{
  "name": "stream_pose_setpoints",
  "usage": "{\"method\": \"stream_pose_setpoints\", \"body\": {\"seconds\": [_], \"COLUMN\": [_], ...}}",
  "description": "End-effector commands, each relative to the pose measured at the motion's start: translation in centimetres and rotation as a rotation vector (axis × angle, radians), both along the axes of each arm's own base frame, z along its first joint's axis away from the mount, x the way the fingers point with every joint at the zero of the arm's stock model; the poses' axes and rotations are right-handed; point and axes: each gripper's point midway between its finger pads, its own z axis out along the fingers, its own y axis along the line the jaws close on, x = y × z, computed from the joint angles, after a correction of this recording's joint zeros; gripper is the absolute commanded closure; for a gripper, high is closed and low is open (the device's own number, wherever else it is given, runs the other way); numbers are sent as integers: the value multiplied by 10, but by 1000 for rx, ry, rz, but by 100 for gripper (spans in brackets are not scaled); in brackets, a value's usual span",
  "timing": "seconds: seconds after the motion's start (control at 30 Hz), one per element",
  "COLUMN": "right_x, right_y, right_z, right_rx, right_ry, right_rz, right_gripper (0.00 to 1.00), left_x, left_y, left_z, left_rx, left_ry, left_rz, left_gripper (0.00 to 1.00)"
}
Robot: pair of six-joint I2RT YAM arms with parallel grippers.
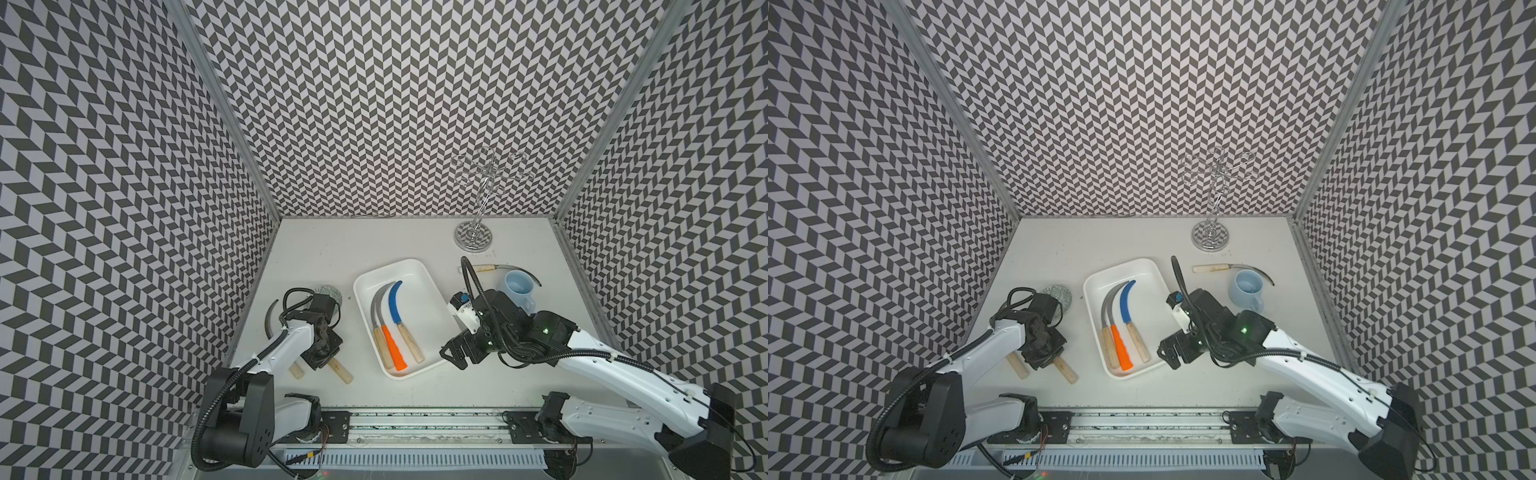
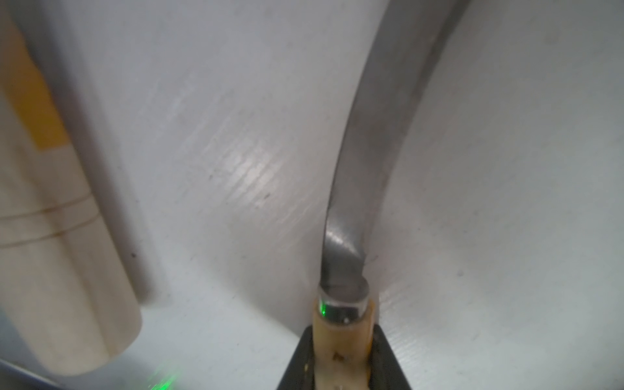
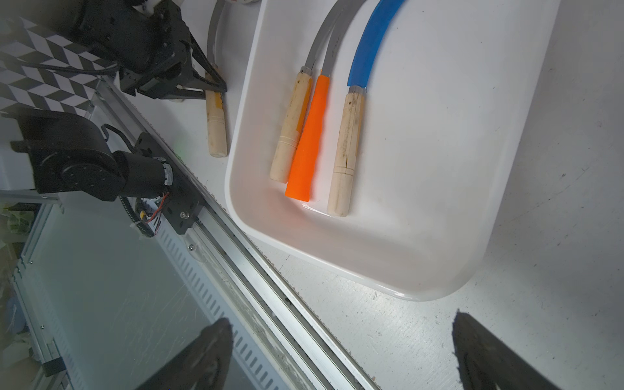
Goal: Put small sickles into storage boxes
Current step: Pick up the sickle at the center of the board.
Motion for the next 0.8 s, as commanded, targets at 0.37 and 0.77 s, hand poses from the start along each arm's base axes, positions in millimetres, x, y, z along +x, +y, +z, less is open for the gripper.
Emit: {"method": "stream_pose_setpoints", "body": {"seconds": [0.37, 0.77], "right_x": [4, 4], "right_y": [0, -1], "right_z": [7, 9], "right_rx": [41, 63], "right_ry": [-48, -63], "right_rz": [1, -3], "right_gripper": [0, 0], "left_x": [-4, 1], "left_y": [21, 35], "left_z": [7, 19], "left_rx": [87, 101], "left_ry": [35, 15], "left_rz": [53, 81], "left_gripper": [94, 96]}}
